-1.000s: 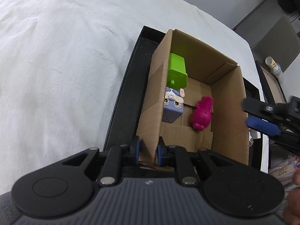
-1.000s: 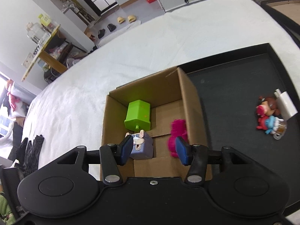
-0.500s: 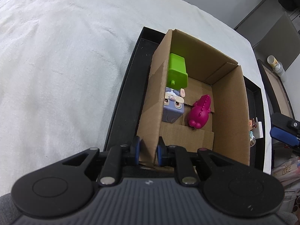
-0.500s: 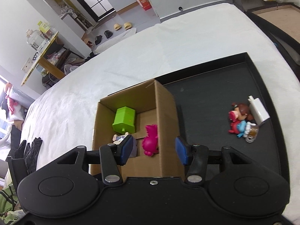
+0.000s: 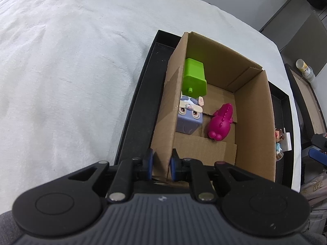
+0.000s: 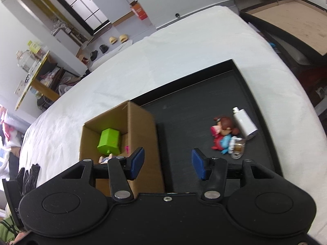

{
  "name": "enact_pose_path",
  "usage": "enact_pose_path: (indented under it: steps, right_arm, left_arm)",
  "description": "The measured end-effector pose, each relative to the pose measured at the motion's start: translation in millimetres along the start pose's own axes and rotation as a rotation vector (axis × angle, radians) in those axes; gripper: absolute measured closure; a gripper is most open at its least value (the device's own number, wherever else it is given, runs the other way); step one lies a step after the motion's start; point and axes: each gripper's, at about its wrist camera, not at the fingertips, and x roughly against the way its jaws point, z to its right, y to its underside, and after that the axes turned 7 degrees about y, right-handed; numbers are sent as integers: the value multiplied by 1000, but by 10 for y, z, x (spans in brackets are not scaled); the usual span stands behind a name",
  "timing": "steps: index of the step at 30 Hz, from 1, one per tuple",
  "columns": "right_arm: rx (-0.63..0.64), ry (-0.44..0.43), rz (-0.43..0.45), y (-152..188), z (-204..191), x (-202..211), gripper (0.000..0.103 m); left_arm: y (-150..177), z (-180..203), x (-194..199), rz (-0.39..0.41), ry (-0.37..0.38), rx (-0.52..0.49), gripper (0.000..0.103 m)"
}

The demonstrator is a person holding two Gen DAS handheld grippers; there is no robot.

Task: Organize rigid objects
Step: 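Move the right gripper onto the blue-haired figure holding a mug and close it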

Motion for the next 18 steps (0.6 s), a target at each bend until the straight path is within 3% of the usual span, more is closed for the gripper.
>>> enact_pose_path:
  steps: [11, 18]
  right_arm:
    - [-59, 58, 38, 47, 453, -238, 47]
    - [-102, 118, -10, 96, 643, -562, 47]
  left_arm:
    - [-2, 68, -50, -3, -34, -11, 88]
    - [-7, 124, -82, -5, -56, -74, 89]
